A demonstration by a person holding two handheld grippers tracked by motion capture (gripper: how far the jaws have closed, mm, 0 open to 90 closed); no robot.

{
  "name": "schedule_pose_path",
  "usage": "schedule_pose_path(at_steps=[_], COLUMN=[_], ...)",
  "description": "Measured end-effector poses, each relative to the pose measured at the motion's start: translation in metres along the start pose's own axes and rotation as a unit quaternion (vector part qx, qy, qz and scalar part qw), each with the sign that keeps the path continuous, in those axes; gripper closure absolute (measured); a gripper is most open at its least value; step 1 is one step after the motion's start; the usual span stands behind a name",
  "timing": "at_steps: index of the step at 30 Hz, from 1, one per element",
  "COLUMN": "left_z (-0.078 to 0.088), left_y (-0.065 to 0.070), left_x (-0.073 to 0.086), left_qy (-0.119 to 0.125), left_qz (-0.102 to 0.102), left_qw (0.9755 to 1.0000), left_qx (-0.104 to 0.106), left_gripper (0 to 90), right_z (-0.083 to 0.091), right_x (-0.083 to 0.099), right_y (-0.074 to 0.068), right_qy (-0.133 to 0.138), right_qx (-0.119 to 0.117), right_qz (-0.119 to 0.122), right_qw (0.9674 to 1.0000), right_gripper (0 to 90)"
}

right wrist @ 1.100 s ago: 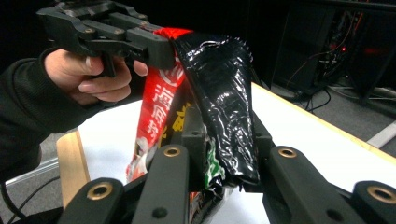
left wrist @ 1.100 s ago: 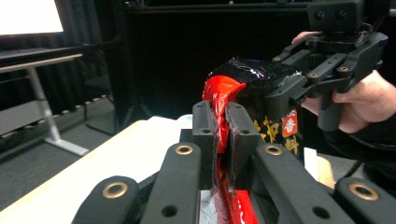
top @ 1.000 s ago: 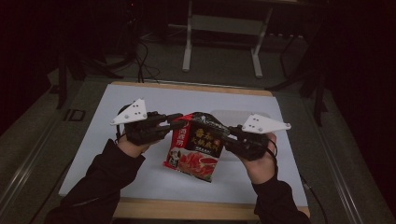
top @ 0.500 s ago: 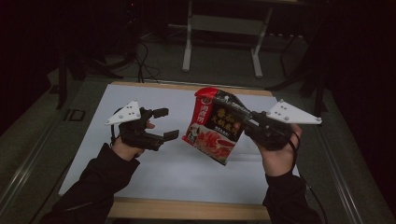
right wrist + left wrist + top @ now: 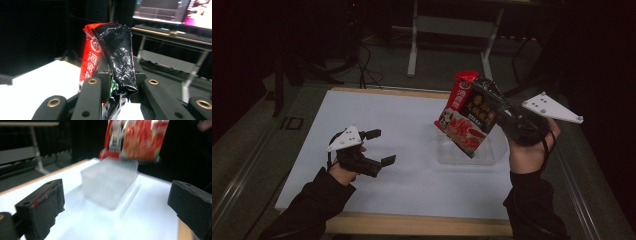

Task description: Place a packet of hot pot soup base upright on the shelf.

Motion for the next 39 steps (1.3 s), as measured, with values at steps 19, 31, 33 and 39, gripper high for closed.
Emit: schedule_pose_path(at_steps=[19,31,33,39], left_z=[0.009,0.005,0.006,0.007], left_y=[-0.007,-0.003,-0.003,-0.003], left_x=[0.054,0.059,0.059,0.058], left_qy=[0.022,0.008,0.013,0.014], left_qz=[0.032,0.019,0.021,0.026], left_qw=[0.9992,0.9997,0.9996,0.9995], left_qx=[-0.013,-0.011,-0.01,-0.009], left_gripper=[0.2,0.2,0.2,0.2], right_z=[0.006,0.001,-0.001,-0.01], right_x=[0.031,0.066,0.071,0.082], right_y=[0.07,0.096,0.099,0.1], right_qy=[-0.023,-0.052,-0.056,-0.068], right_qx=[0.137,0.192,0.196,0.212], right_qz=[-0.021,-0.033,-0.036,-0.029], right_qw=[0.9901,0.9795,0.9783,0.9745], right_gripper=[77.0,77.0,76.9,76.9])
Point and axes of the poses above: each handheld gripper's, and its own axes: z roughly backward along the jaws, x roughly out of its underside, y roughly to its right, the point moved 3 cm from there along -z, roughly forward along the jaws, and after that the axes turned 2 degrees about -x, right-handed, at the moved point
